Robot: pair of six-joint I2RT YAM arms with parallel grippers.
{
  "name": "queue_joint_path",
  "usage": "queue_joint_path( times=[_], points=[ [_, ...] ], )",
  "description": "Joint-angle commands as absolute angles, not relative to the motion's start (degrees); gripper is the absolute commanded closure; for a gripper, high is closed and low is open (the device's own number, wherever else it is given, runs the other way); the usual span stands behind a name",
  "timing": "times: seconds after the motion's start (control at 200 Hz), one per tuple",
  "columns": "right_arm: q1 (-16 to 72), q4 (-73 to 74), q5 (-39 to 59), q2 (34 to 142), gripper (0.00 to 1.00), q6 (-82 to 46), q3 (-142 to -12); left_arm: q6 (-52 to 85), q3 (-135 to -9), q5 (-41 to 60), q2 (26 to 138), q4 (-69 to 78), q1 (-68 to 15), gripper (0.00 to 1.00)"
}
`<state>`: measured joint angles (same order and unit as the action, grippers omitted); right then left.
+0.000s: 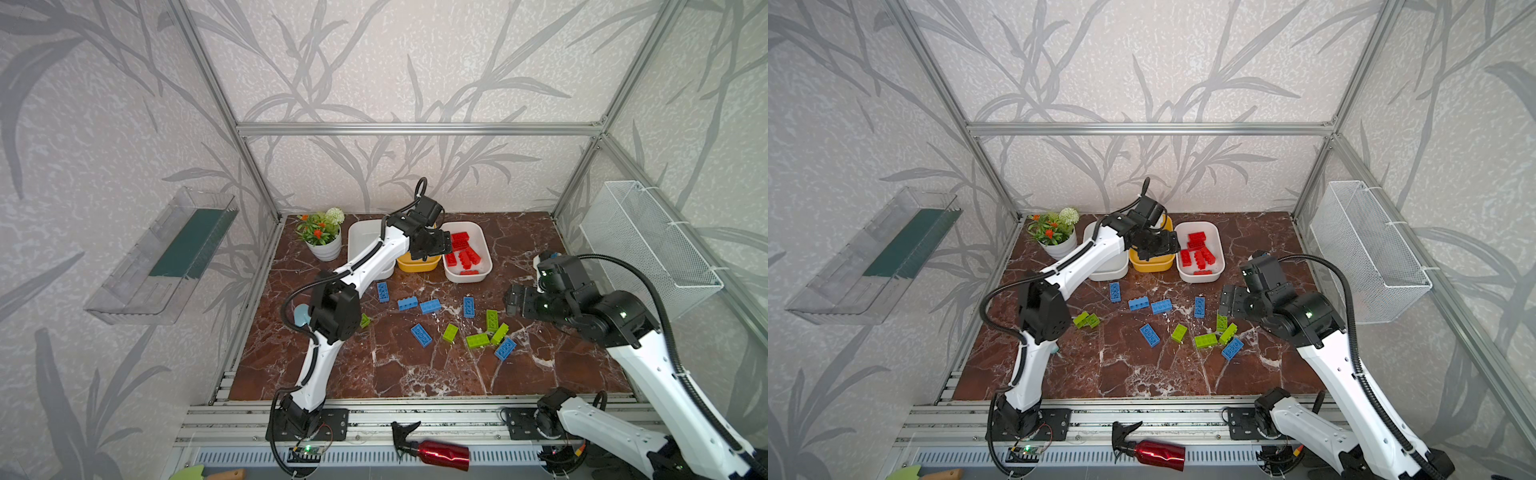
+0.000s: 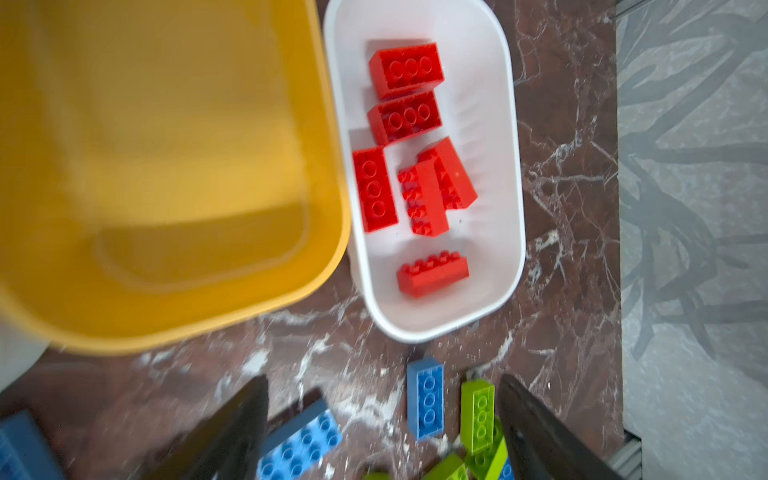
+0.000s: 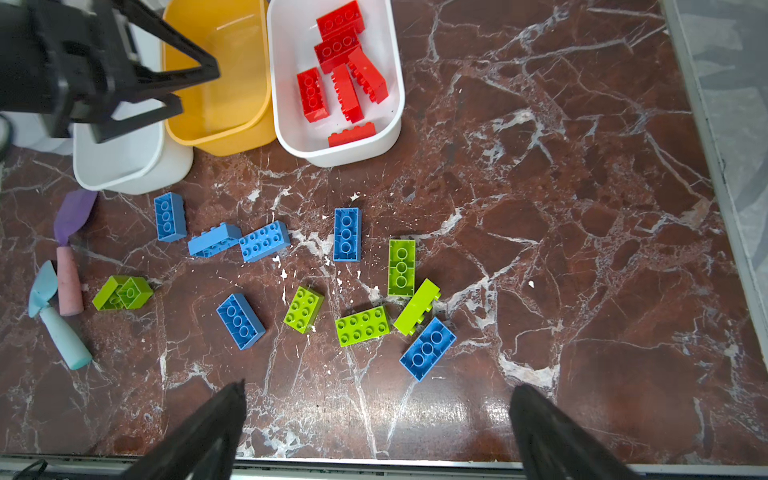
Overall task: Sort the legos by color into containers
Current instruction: 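Lower the left gripper onto a blue brick near the bins and grasp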
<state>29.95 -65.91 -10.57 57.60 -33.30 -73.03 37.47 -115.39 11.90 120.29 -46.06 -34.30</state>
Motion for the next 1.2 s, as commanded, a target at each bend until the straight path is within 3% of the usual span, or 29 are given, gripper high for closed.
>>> queue_joint_path(
  times=[0.0, 0.185, 0.405, 0.77, 1.195],
  points=[
    [34.9, -66.0, -15.2, 62.4, 0.01, -36.2, -76.3, 39.6, -101.3, 10.1, 111.3, -41.5, -30.8, 0.15],
    [42.9, -63.3, -17.5, 70.7, 0.01, -40.3, -79.1, 37.5, -81.7, 10.2, 99.2, -36.5, -26.7, 0.15],
    [48.5, -60.9, -17.6, 75.6, 0.01, -43.2, -81.0, 32.9, -69.3, 7.7, 95.2, -29.5, -26.0, 0.15],
    [48.9, -59.3, -19.0, 77.1, 0.01, -41.5, -81.2, 32.9, -65.7, 0.2, 100.2, -20.6, -25.2, 0.16],
    [48.5, -60.5, -20.8, 73.1, 0.01, -41.8, -77.4, 35.9, -65.7, -2.1, 106.6, -20.1, -25.4, 0.33]
  ],
)
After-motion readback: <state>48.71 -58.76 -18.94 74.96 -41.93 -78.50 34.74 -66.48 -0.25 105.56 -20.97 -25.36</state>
